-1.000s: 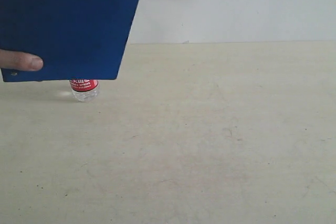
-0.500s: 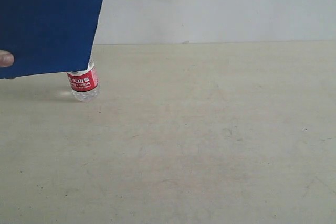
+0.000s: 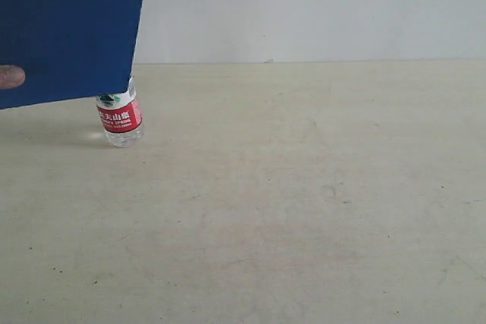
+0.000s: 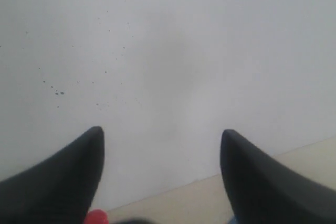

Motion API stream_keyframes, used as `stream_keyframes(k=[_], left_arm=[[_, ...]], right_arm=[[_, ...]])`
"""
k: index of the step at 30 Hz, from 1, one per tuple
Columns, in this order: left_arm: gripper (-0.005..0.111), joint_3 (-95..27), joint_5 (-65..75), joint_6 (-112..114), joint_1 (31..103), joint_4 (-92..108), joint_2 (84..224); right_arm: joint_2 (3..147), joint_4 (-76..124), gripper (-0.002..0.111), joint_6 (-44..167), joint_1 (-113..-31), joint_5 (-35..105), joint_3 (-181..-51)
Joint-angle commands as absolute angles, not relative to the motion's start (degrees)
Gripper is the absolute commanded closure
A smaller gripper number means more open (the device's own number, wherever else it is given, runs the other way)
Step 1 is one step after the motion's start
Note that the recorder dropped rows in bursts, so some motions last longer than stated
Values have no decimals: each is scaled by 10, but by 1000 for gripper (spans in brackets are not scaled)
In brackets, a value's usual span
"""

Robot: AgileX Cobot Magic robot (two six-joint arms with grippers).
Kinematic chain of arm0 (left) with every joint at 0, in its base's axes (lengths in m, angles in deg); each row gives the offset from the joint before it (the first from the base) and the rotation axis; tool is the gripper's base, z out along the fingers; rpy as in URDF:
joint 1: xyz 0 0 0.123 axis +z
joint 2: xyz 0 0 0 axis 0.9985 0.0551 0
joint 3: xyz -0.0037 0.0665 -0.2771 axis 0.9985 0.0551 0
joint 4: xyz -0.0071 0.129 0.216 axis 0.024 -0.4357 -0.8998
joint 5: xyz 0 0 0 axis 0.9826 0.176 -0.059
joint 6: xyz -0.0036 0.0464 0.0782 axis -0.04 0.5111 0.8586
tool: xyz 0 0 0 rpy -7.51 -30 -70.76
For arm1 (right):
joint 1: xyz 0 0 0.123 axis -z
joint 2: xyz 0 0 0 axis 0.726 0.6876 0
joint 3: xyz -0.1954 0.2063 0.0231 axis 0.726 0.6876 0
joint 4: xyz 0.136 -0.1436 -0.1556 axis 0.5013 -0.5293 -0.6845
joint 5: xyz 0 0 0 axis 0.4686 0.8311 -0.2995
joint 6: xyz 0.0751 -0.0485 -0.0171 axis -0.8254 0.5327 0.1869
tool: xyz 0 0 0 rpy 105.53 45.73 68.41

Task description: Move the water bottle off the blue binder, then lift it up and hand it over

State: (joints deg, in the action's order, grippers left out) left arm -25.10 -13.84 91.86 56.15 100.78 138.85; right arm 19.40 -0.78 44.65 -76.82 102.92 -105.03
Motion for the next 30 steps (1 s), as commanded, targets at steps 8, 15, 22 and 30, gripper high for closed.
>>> stream_keyframes(k=[8,15,22,30], left_arm=[[97,-289,-29,998,560,928,1307],[102,-155,50,1084,560,911,1165],[102,10,-60,1057,560,1049,1148],[102,82,-438,1048,560,1076,1202]], right_arm=[[193,-11,108,444,-768,1031,-1049],[193,-11,108,444,-768,1031,-1049],[193,-11,108,444,-768,1030,-1049],[193,-11,108,444,-768,1028,-1049]])
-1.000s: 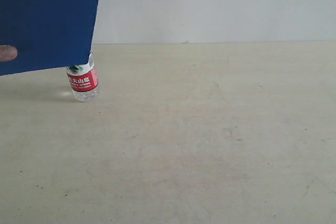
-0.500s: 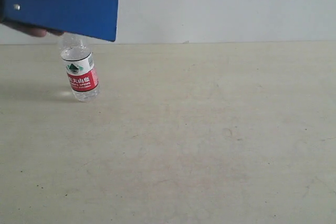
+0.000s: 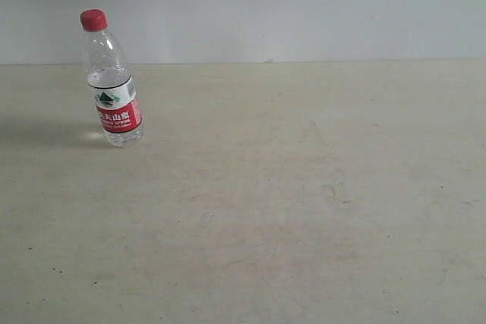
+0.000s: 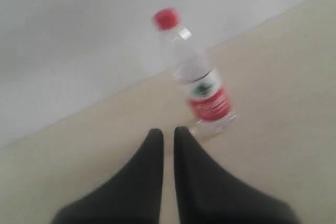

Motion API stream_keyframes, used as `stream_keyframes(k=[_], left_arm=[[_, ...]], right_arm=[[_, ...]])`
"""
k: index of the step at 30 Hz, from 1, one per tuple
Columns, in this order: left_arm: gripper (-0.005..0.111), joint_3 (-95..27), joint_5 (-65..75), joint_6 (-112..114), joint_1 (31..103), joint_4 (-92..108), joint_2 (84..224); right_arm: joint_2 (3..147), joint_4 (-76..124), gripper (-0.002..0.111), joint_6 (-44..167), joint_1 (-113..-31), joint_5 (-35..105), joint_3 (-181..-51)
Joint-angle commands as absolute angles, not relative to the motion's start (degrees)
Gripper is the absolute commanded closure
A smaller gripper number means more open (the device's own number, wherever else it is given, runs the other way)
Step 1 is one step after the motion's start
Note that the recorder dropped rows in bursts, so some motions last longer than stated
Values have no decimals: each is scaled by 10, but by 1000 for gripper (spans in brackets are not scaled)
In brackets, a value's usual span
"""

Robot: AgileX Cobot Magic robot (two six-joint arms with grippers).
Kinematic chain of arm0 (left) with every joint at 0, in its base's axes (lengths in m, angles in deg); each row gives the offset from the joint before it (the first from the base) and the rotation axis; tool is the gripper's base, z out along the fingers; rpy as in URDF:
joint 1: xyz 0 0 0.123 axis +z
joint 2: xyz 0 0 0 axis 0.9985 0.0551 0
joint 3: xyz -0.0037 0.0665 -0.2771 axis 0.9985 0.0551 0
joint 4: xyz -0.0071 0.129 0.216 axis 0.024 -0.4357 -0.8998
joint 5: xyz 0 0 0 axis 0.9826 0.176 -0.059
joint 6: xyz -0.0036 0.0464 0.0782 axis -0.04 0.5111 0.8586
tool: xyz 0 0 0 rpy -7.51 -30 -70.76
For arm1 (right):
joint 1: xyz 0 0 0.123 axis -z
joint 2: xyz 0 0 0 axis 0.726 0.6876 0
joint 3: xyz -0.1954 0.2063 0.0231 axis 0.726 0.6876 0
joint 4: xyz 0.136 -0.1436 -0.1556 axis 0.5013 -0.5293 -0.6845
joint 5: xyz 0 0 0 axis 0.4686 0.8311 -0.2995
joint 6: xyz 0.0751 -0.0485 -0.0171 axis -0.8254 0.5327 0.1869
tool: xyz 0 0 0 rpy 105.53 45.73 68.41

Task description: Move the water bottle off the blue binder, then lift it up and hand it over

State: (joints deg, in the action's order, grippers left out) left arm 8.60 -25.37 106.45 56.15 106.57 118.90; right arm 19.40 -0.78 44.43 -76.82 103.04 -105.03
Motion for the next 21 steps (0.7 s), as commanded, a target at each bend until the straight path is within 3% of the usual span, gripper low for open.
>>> stream_keyframes(k=[1,4,10,18,21], left_arm=[[102,79,-484,1057,560,1076,1205],[102,78,-592,1127,560,1072,1206],[102,80,-571,1160,560,1077,1190],[102,80,-259,864,560,1077,1188],[102,80,-177,847,560,1077,1188]], right_arm=[[193,-11,108,444,-768,1028,-1049],[193,-11,108,444,-768,1028,-1049],[193,-11,108,443,-768,1015,-1049],[193,-3,108,443,-768,1007,-1049],[193,-1,108,443,-768,1007,-1049]])
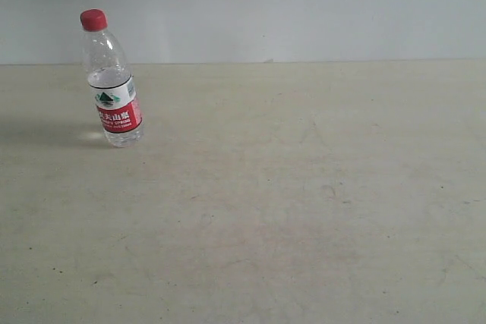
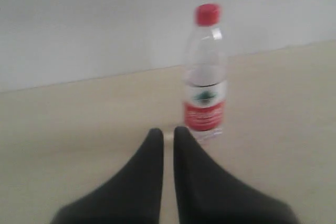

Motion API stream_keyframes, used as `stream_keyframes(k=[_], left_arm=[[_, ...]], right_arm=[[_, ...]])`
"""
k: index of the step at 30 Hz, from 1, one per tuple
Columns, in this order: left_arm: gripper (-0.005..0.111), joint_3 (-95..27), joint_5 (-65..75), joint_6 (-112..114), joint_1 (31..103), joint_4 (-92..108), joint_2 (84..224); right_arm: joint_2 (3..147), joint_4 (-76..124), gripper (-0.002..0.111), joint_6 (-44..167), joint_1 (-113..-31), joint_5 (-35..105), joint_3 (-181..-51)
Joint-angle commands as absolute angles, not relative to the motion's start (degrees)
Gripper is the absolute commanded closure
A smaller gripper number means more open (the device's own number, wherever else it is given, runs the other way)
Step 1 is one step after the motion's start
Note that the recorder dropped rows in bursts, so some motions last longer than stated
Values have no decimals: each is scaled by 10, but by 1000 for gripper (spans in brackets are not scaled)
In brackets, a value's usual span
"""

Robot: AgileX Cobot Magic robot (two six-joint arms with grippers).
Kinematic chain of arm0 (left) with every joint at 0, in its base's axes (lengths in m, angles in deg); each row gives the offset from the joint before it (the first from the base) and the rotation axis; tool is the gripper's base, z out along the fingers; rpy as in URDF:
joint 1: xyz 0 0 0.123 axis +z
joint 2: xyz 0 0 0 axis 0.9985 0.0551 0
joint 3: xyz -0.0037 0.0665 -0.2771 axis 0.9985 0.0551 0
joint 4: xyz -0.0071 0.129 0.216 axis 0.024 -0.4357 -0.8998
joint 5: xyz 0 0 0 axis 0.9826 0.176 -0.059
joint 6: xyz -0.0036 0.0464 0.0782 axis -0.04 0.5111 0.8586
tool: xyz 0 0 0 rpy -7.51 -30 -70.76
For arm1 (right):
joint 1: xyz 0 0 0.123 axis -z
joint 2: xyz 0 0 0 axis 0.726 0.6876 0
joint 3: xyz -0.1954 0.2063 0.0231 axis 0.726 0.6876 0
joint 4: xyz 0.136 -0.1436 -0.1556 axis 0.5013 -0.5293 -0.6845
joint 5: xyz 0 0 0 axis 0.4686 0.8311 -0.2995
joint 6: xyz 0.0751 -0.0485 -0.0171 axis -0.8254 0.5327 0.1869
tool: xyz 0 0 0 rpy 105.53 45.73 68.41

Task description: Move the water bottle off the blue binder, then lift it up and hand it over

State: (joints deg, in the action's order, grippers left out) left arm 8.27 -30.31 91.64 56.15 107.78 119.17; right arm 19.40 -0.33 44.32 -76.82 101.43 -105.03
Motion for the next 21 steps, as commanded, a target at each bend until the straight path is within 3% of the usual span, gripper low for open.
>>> stream_keyframes(k=[1,10,12,14,21], left_arm=[[102,80,-154,847,560,1077,1188],[102,80,-97,847,568,1077,1176],[102,80,-80,847,599,1077,1170],[102,80,-65,847,678,1077,1150],[102,80,-71,847,760,1077,1000]], right_arm=[[193,2,108,443,-768,1010,-1049],[193,0,108,443,-768,1045,-1049],[193,-2,108,443,-768,1045,-1049],[193,-2,108,443,-769,1045,-1049],[193,-2,108,443,-769,1045,-1049]])
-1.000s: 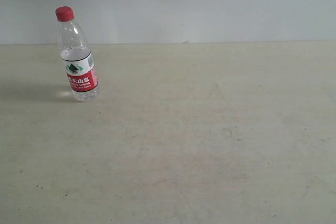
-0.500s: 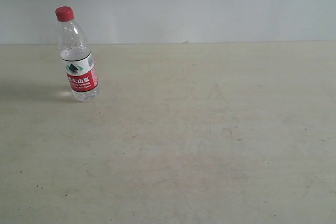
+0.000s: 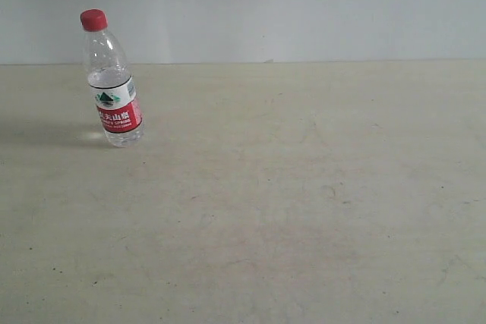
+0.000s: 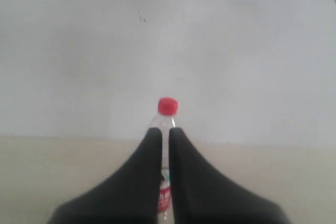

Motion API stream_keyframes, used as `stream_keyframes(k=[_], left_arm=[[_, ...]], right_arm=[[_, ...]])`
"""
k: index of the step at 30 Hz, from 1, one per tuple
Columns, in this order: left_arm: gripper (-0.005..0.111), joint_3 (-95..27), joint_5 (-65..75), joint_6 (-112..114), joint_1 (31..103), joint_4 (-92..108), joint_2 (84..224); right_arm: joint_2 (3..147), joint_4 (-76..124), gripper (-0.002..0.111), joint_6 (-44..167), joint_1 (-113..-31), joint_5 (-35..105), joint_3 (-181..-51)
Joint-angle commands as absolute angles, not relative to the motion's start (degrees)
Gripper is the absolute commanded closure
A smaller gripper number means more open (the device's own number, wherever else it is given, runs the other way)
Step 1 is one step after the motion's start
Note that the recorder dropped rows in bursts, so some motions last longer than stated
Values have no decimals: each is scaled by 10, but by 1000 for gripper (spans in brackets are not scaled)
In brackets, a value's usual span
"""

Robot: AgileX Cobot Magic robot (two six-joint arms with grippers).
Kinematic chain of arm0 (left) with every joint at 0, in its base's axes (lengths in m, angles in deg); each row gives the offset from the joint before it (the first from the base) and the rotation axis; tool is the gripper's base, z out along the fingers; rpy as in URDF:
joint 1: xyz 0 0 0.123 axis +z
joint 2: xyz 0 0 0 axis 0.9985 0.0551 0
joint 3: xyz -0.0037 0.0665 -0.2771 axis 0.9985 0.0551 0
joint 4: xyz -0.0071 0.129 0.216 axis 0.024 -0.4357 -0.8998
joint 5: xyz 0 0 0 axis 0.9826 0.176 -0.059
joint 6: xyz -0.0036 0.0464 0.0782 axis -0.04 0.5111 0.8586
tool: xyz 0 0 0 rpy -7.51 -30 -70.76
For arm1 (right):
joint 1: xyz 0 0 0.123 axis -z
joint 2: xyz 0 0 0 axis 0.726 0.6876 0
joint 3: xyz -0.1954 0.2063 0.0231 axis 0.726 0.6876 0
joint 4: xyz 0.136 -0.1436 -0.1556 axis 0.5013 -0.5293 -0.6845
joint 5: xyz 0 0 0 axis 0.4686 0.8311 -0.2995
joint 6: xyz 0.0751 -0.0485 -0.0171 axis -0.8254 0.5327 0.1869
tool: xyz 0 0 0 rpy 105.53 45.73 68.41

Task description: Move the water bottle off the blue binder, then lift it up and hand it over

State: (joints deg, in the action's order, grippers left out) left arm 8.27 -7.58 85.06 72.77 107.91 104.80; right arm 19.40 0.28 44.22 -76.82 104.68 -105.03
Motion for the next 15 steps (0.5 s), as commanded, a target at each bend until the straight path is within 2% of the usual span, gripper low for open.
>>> stream_keyframes(k=[1,3,4,6,8,15], left_arm=[[102,80,-70,847,794,1077,992],[102,80,-34,847,872,1077,981],[102,80,30,844,918,1077,967],[102,74,96,828,970,1077,946],[102,68,131,834,994,1077,932],[102,64,206,802,995,1077,934]], right_arm=[[193,-2,108,443,-769,1045,-1049],[193,-2,108,443,-769,1045,-1049],[193,-2,108,443,-769,1045,-1049],[193,-2,108,443,-769,1045,-1049],[193,-2,108,443,-769,1045,-1049],[193,-2,108,441,-769,1045,-1049]])
